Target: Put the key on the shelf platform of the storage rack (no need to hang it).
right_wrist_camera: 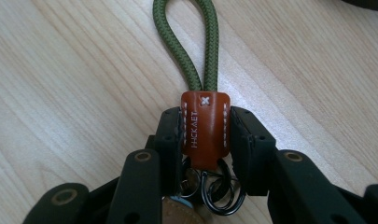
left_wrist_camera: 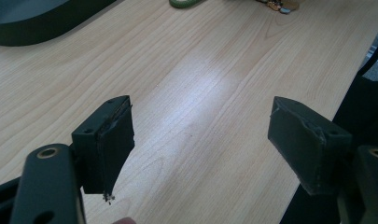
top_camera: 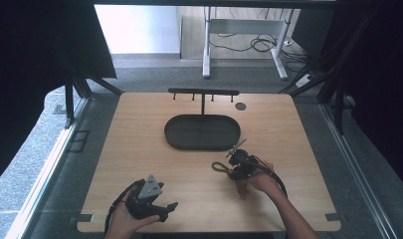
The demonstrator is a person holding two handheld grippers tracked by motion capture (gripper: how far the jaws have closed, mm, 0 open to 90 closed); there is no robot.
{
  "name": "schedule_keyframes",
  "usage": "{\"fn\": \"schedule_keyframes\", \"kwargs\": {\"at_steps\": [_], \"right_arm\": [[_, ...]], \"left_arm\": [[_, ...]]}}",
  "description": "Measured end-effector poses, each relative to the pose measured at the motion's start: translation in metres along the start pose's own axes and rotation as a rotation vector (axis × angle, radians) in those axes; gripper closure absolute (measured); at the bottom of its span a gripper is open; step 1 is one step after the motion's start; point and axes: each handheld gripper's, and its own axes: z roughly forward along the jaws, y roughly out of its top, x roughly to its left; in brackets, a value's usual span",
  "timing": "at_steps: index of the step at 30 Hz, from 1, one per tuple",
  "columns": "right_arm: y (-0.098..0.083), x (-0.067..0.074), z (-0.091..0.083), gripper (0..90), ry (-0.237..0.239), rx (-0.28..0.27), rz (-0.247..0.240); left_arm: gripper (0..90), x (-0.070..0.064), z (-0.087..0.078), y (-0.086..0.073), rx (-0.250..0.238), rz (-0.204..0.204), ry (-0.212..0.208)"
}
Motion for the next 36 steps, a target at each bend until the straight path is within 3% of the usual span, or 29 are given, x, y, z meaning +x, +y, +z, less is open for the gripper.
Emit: {"fn": "schedule_keyframes", "kwargs": {"at_steps": [18,36], "right_arm": [[-0.004,0.002,-0.022,66.4,-0.012,-0.050,-0.017],[-0.011,0.004,-0.057,66.4,-0.033,-0.115,-0.027]], "left_arm": [[23.2,0.001,-0.001,0.000,-0.009,-0.001,0.006],[23.2,-0.001,-0.001,0.001,-0.010,0.003,0.005]]}}
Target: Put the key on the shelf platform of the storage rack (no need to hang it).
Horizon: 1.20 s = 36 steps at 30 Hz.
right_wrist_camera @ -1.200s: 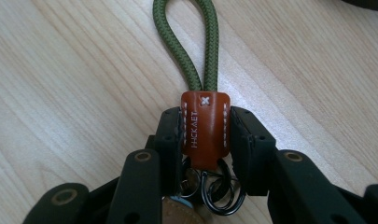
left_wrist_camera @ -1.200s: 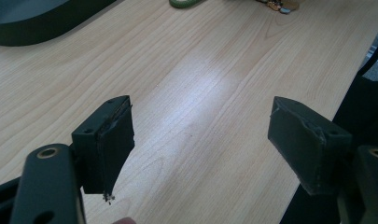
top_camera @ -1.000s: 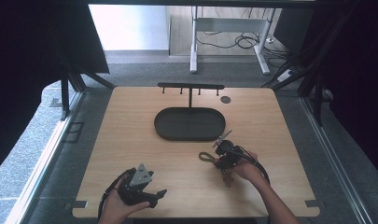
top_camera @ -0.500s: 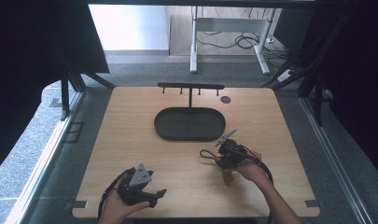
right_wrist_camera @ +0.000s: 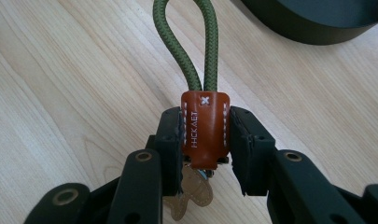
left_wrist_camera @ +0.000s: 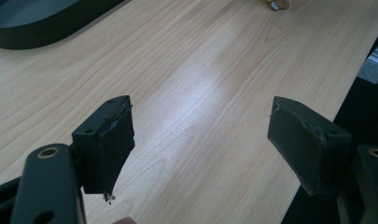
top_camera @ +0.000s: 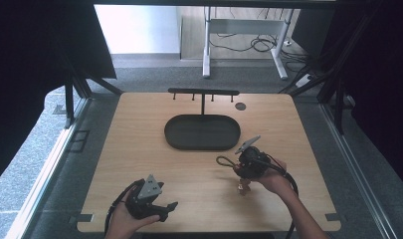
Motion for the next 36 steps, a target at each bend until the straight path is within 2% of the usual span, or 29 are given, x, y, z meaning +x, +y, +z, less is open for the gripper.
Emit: {"fn": "schedule_keyframes", "kwargs": {"at_steps": [36], "right_arm": [[0.014,-0.006,-0.022,66.4,-0.036,-0.047,-0.009]], "left_arm": [[23.1,-0.001,0.002,0.000,0.003,0.004,-0.008]]}}
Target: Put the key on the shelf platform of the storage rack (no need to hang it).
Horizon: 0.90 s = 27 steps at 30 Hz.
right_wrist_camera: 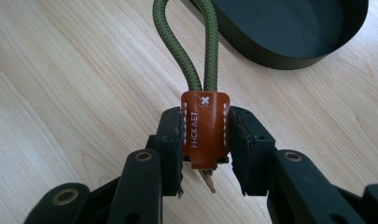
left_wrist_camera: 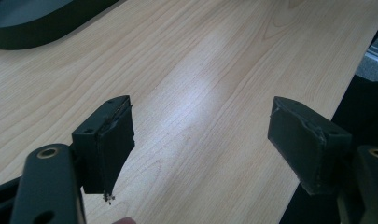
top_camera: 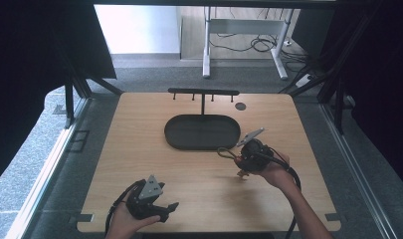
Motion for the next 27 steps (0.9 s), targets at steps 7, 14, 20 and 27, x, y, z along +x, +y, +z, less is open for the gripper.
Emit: {"fn": "schedule_keyframes", "kwargs": {"at_steps": [7,14,20,27], "right_arm": [[0.002,-0.002,0.000,66.4,0.001,-0.008,-0.001],[0.005,-0.004,0.001,66.4,-0.002,-0.007,0.007],[0.009,-0.005,0.002,66.4,-0.008,0.003,-0.004],[0.013,-0.006,0.003,66.3,-0.013,0.005,-0.011]], "left_arm": [[23.1,0.001,0.000,0.000,0.001,0.001,0.000],[23.2,0.001,0.000,0.000,0.001,0.002,0.000],[23.2,0.000,0.001,0.000,0.000,0.001,-0.001],[23.1,0.000,0.001,0.000,0.001,0.000,0.000]]}}
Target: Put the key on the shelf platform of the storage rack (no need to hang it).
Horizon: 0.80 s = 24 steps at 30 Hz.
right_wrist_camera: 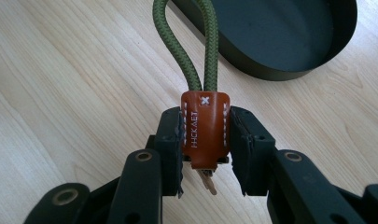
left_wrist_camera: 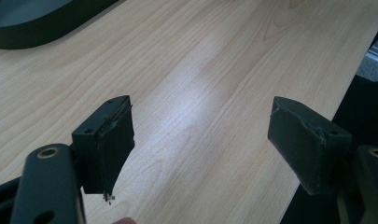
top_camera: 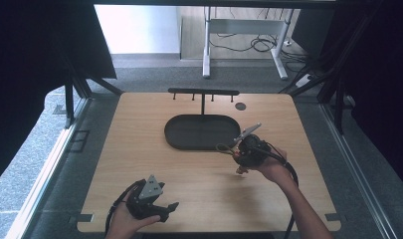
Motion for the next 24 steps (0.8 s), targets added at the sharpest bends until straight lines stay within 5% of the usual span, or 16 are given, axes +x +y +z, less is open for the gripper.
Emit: {"fn": "schedule_keyframes", "kwargs": {"at_steps": [24], "right_arm": [[0.012,0.005,0.003,66.3,-0.005,0.011,-0.019]], "left_arm": [[22.8,0.000,0.002,0.000,0.007,-0.002,-0.003]]}}
